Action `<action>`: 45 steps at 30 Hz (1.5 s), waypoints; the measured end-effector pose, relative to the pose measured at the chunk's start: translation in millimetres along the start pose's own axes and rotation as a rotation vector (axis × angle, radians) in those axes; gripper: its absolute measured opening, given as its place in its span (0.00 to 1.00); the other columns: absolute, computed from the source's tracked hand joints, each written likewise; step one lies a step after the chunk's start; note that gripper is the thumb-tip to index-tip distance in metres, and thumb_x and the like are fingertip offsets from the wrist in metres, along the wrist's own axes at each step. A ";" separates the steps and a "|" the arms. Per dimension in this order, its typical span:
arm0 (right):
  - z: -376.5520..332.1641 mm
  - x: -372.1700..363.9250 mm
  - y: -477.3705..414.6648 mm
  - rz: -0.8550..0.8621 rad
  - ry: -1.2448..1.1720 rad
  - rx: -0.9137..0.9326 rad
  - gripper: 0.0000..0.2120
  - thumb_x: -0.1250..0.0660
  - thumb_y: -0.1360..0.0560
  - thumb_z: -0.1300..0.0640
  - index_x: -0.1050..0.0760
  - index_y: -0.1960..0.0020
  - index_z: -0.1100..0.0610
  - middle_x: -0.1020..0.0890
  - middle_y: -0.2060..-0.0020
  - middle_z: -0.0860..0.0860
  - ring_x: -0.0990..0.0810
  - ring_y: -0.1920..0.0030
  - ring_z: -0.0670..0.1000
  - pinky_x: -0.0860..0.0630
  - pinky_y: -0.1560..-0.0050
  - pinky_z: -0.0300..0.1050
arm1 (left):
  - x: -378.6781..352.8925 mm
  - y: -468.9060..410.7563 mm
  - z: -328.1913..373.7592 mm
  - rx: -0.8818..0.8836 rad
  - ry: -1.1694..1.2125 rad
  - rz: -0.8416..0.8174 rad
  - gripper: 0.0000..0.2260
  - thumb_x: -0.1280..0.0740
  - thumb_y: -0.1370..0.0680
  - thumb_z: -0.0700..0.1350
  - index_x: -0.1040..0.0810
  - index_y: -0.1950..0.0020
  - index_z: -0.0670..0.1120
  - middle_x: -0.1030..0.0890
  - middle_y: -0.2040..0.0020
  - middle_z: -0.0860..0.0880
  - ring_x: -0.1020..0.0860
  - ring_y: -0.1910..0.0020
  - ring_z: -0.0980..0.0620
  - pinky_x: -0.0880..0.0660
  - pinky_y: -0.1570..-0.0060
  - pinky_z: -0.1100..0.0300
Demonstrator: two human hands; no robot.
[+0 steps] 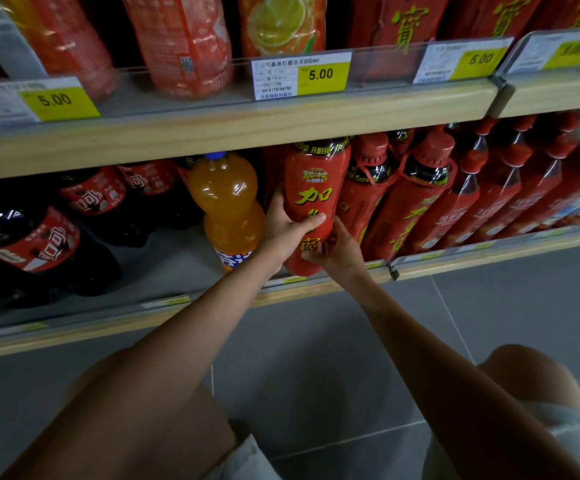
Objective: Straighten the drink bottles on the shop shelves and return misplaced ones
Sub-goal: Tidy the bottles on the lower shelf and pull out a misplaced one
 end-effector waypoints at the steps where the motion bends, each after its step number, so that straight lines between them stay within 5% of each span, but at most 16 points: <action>1: 1.8 -2.3 -2.2 0.015 0.008 0.008 0.36 0.25 0.36 0.69 0.33 0.34 0.49 0.21 0.54 0.38 0.22 0.58 0.29 0.29 0.58 0.23 | 0.6 -1.9 -2.0 -0.003 -0.009 -0.004 0.34 0.24 0.31 0.40 0.36 0.29 0.47 0.25 0.37 0.48 0.25 0.42 0.53 0.28 0.46 0.62; 8: 15.1 -19.8 -15.6 0.093 0.065 0.038 0.38 0.24 0.37 0.68 0.33 0.31 0.54 0.20 0.53 0.43 0.22 0.55 0.37 0.31 0.57 0.20 | 7.5 -7.8 -21.3 0.054 -0.043 0.007 0.32 0.24 0.32 0.39 0.34 0.31 0.46 0.25 0.37 0.47 0.25 0.40 0.50 0.28 0.38 0.51; 14: 32.3 -23.6 -15.3 0.088 0.131 0.023 0.36 0.24 0.38 0.70 0.32 0.33 0.58 0.23 0.61 0.38 0.26 0.66 0.26 0.32 0.63 0.20 | 7.9 -8.6 -37.5 0.106 -0.081 0.023 0.34 0.24 0.31 0.40 0.36 0.30 0.45 0.25 0.35 0.45 0.26 0.37 0.47 0.29 0.36 0.48; 19: 36.6 -22.3 -17.2 0.110 0.279 0.024 0.34 0.22 0.37 0.63 0.31 0.34 0.59 0.28 0.67 0.38 0.27 0.67 0.39 0.34 0.66 0.24 | 4.7 -12.3 -44.4 0.122 -0.131 0.020 0.33 0.24 0.31 0.42 0.35 0.30 0.46 0.25 0.36 0.45 0.26 0.38 0.46 0.29 0.37 0.45; 23: 37.9 -23.1 -19.8 0.113 0.327 0.032 0.33 0.22 0.37 0.60 0.31 0.35 0.60 0.21 0.63 0.47 0.23 0.61 0.52 0.28 0.60 0.40 | 4.2 -14.4 -47.7 0.130 -0.151 0.010 0.32 0.25 0.31 0.43 0.35 0.30 0.46 0.25 0.35 0.45 0.27 0.37 0.46 0.29 0.37 0.45; 26: 39.5 -24.9 -17.7 0.123 0.354 0.033 0.33 0.23 0.36 0.59 0.32 0.36 0.62 0.18 0.53 0.58 0.19 0.53 0.59 0.29 0.58 0.42 | 5.4 -12.8 -51.4 0.123 -0.169 -0.001 0.34 0.25 0.30 0.44 0.37 0.29 0.46 0.26 0.35 0.45 0.27 0.36 0.46 0.29 0.36 0.46; 33: 42.6 -29.4 -11.6 0.145 0.385 0.001 0.32 0.23 0.36 0.55 0.32 0.37 0.61 0.17 0.56 0.58 0.19 0.55 0.60 0.32 0.63 0.41 | 10.2 -6.9 -59.3 0.116 -0.255 -0.032 0.36 0.25 0.30 0.48 0.41 0.27 0.48 0.28 0.33 0.47 0.29 0.35 0.48 0.31 0.37 0.53; 45: 27.5 -24.3 4.5 0.051 0.433 -0.016 0.24 0.29 0.28 0.53 0.32 0.38 0.64 0.19 0.49 0.62 0.21 0.48 0.65 0.25 0.55 0.54 | 14.2 -0.6 -51.6 0.186 -0.383 -0.073 0.32 0.28 0.28 0.52 0.38 0.28 0.47 0.28 0.32 0.47 0.29 0.34 0.45 0.31 0.36 0.50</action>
Point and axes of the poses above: each hand's wrist, its own y-axis away from the middle knuckle, its own x-axis out of the back of the hand, z = x × y, the point moved 3 cm from there along -y, towards the middle knuckle
